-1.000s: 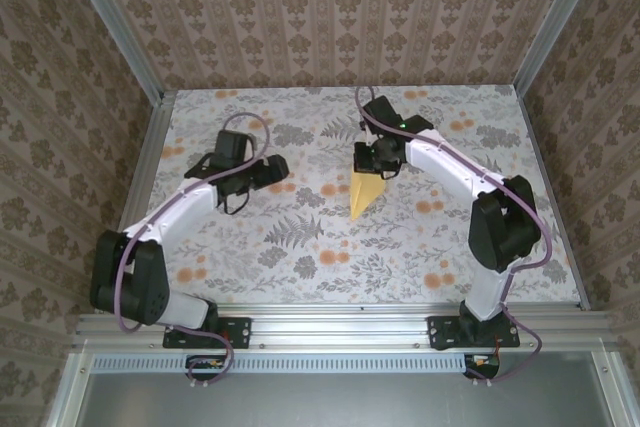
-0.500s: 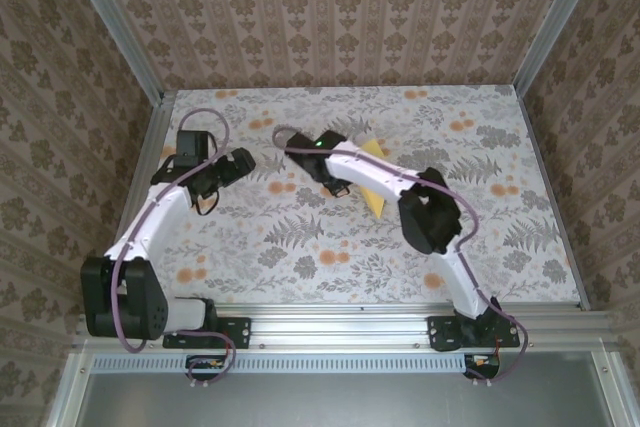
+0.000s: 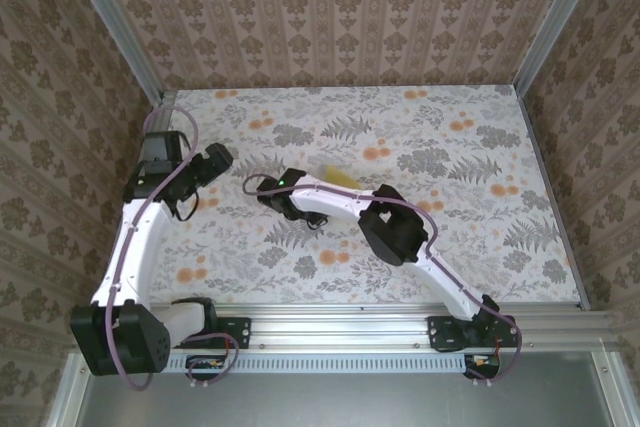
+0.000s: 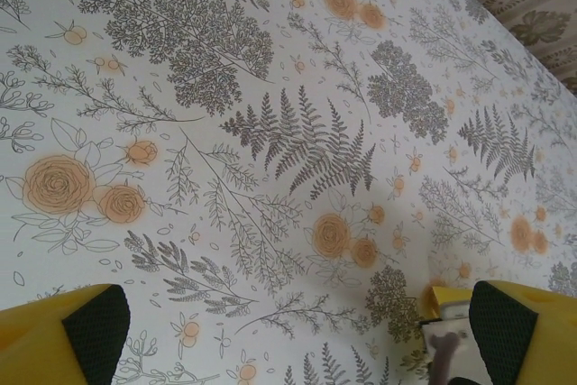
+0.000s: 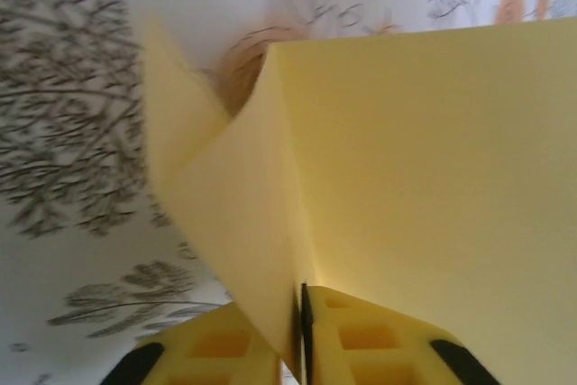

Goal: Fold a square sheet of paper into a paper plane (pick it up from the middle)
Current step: Turn over the paper at the center of the table.

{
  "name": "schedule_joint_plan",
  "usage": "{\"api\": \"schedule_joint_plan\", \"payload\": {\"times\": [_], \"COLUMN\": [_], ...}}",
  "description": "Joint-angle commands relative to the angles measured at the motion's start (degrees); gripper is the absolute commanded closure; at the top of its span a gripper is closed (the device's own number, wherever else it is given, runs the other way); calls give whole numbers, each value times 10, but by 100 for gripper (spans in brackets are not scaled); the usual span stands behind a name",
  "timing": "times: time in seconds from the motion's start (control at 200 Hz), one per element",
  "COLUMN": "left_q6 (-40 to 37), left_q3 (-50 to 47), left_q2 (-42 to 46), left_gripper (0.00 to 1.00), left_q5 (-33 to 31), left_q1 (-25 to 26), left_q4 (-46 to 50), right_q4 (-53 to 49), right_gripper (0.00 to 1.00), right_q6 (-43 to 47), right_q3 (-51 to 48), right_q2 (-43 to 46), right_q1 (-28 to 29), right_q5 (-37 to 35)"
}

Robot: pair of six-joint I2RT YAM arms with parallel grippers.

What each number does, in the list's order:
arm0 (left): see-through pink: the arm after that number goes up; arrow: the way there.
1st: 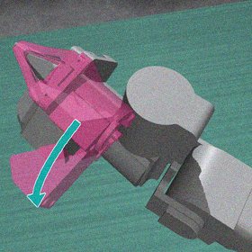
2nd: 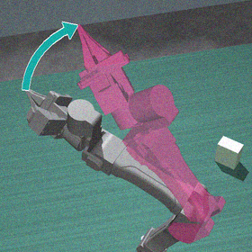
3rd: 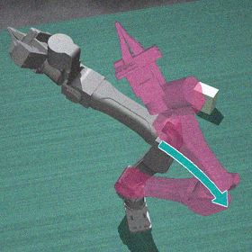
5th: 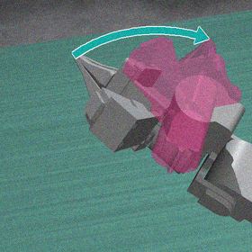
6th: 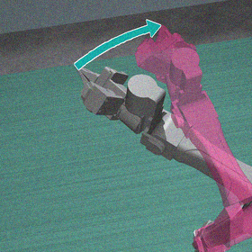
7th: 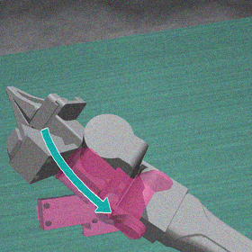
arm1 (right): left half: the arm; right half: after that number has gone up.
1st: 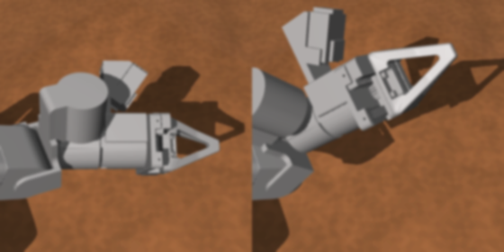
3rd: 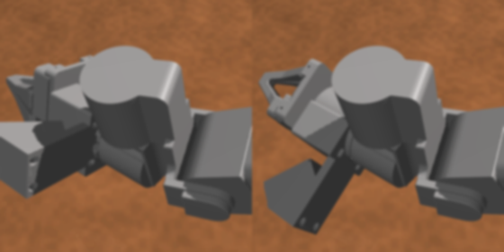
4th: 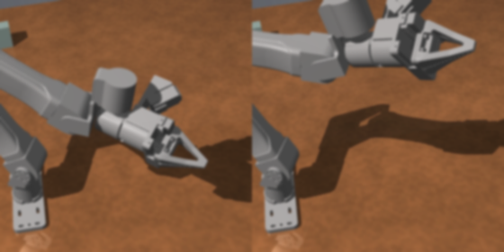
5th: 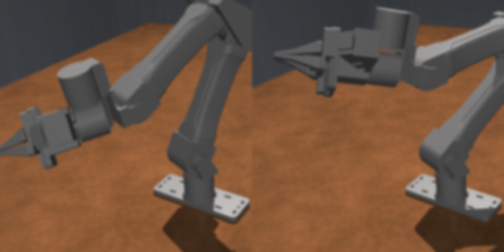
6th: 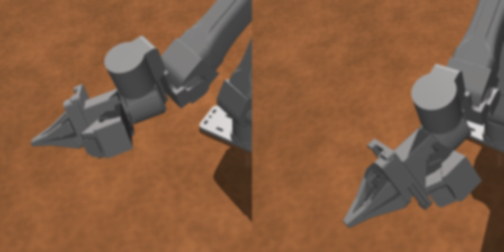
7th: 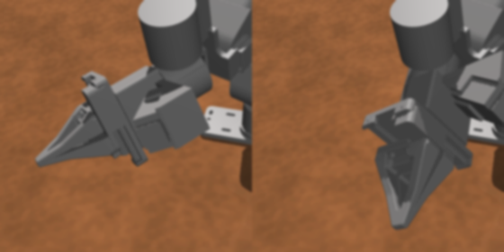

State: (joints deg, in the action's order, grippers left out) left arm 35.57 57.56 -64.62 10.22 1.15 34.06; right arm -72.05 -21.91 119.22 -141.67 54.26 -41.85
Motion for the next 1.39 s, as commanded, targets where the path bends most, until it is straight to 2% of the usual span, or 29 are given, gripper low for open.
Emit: {"api": "schedule_joint_plan", "payload": {"times": [0.0,0.165,0.37,0.53,0.645,0.77,0.85,1.01,1.195,1.39], "left_q6": [5,9,19,28,36,40,40,46,58,66], "left_q3": [9,-3,-23,-47,-69,-89,-96,-106,-113,-112], "left_q2": [10,9,7,4,0,-6,-8,-10,-24,-41], "left_gripper": [0,0,0,0,0,0,0,0,0,0], "left_q5": [-1,7,18,36,55,65,61,52,46,38], "left_q1": [-5,-6,-8,-7,-6,5,14,36,63,88], "left_q4": [29,32,28,15,2,-7,-8,-9,-15,-19], "right_q4": [-11,11,68,143,201,249,264,258,226,220], "right_gripper": [80,74,65,56,52,52,53,59,69,74], "right_q6": [-18,-17,-13,4,-3,-41,-66,-72,-72,-68], "right_q3": [11,4,-39,-113,-182,-276,-342,-411,-415,-411], "right_q2": [-9,20,92,200,276,346,376,378,320,283], "right_q1": [1,1,3,4,-6,-55,-107,-182,-208,-207], "right_q5": [31,88,205,336,389,377,361,342,313,334]}}
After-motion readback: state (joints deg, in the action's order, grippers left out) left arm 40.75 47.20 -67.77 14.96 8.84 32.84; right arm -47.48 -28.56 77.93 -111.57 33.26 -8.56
